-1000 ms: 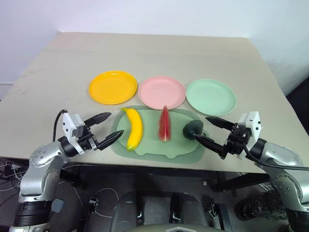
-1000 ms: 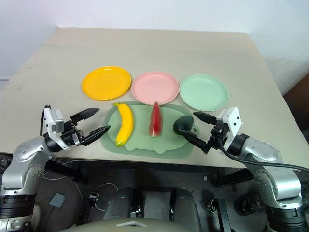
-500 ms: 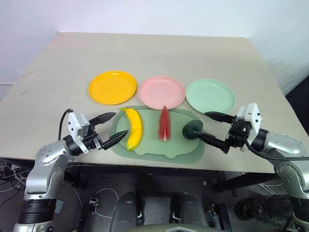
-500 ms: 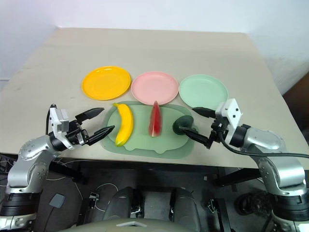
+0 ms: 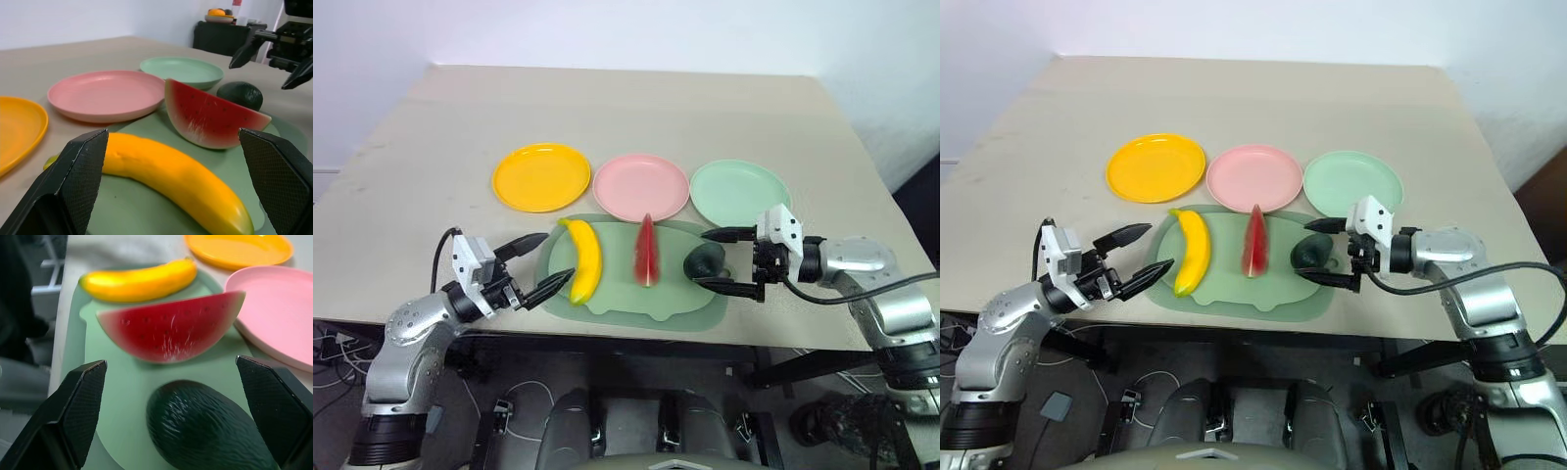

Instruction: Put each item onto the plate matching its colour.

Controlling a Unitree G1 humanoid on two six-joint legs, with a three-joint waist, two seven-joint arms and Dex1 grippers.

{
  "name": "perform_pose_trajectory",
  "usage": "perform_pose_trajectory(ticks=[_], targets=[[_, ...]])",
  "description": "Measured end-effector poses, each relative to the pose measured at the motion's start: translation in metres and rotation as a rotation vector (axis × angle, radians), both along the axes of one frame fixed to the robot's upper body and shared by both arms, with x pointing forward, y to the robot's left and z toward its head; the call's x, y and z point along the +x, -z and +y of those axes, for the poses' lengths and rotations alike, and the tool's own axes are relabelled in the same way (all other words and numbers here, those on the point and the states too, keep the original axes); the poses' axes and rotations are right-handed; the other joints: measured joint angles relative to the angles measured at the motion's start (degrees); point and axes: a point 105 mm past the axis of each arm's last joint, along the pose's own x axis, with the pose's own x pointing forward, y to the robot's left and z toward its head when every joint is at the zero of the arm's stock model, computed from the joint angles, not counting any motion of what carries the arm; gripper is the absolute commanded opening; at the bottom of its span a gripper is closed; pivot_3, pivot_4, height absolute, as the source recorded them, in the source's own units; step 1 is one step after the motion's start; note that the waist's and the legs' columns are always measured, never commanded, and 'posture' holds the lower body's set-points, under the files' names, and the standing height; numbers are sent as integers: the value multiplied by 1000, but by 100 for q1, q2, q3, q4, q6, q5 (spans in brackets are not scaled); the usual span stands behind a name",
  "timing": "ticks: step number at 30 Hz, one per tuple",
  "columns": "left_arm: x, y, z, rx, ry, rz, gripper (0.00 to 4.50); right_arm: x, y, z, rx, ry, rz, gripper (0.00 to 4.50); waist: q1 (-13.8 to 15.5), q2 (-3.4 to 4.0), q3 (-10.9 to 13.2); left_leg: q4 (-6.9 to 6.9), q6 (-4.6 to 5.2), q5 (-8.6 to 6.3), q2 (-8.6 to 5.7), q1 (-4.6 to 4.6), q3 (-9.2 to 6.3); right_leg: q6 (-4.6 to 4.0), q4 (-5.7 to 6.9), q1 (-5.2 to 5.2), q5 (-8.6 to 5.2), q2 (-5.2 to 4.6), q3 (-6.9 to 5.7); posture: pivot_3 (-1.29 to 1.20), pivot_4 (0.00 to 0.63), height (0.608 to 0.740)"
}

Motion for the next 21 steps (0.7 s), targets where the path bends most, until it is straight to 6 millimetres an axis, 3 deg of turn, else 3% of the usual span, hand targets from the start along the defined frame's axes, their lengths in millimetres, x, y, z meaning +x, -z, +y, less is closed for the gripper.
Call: perform_pose_trajectory(ticks=[16,21], targets=[[-12,2,8,12,-63,-6,4462,33,26,7,-226,-163,-111,4500,-99,1,1,0,-5,3,1,2,5,0,6,-1,0,0,0,0,150,695],[-11,-2,13,14,-85,-19,4500,37,29,10,-228,-166,-105,3295,-104,3,1,1,-5,3,1,1,5,0,8,-1,0,-1,0,0,150,695]])
